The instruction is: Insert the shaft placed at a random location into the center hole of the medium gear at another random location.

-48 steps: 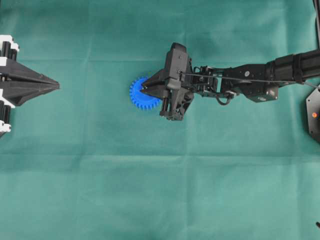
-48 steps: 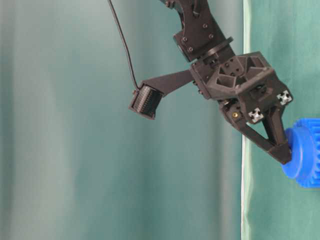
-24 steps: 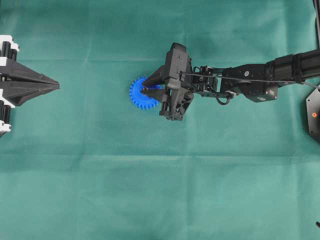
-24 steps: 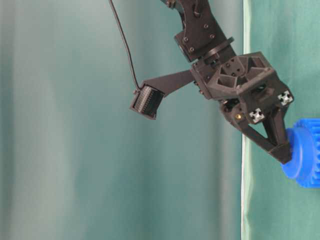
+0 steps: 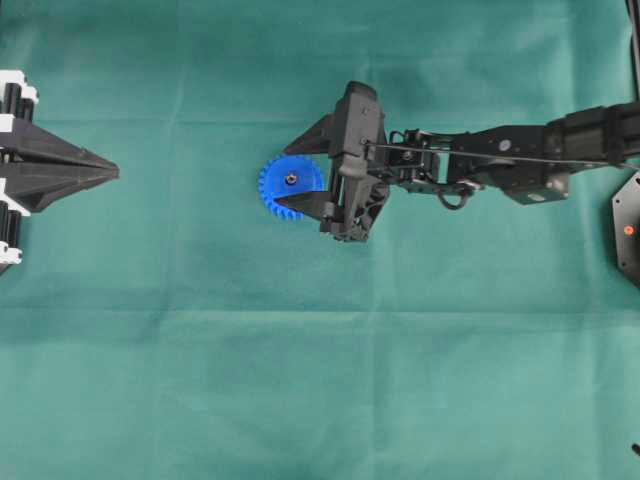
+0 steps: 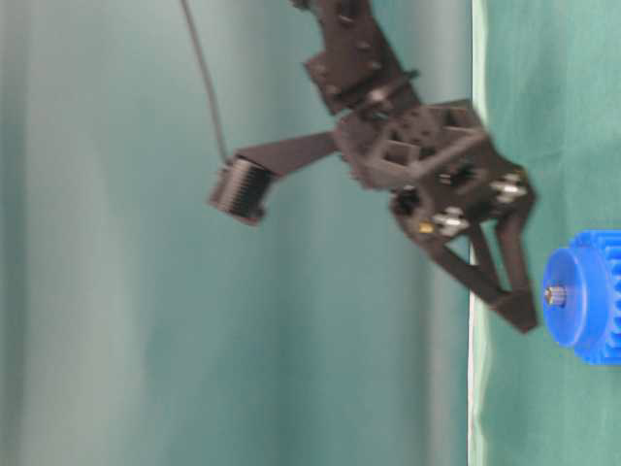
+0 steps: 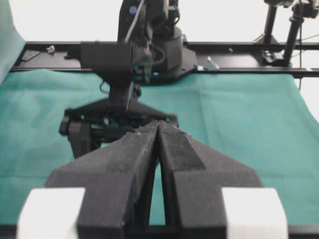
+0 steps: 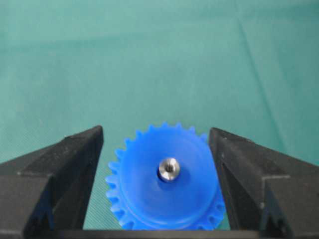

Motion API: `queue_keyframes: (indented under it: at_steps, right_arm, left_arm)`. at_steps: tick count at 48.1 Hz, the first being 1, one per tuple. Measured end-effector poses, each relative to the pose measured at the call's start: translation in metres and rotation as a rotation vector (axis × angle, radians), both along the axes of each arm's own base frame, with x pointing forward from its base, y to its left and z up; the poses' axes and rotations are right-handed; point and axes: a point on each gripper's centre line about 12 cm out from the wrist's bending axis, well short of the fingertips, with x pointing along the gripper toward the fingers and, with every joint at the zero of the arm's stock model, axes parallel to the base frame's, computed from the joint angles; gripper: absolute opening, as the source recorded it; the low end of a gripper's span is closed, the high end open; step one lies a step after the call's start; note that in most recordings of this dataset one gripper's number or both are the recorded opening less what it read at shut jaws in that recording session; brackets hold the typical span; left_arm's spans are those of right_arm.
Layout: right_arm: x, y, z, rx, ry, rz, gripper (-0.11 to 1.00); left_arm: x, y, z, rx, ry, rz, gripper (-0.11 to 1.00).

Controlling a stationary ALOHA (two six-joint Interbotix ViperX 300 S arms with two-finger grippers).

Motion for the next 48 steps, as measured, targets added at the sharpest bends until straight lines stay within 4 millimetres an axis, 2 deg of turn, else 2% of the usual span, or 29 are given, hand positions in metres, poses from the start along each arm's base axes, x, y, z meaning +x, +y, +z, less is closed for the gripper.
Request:
queue_keyframes:
  at_steps: [11,19,34,48]
  right_arm:
    - [-0.009,0.001,0.030,0.000,-0.036,0.003,0.84]
    - [-0.015,0.002,0.043,-0.002,-0.057,0.004,0.84]
    - [-0.023,0.003,0.044,-0.001,-0.054,0.004,0.84]
    - [-0.053,0.005,0.046,0.000,-0.043,0.004,0.84]
  left_arm:
    - [0.000,0.000,0.000,0.000,0.000,0.000,0.00]
    - [0.000,0.000,0.001,0.000,-0.005,0.000,0.00]
    - [0.000,0.000,0.001,-0.002,-0.005,0.000,0.00]
    - [0.000,0.000,0.001,-0.005,-0.003,0.000,0.00]
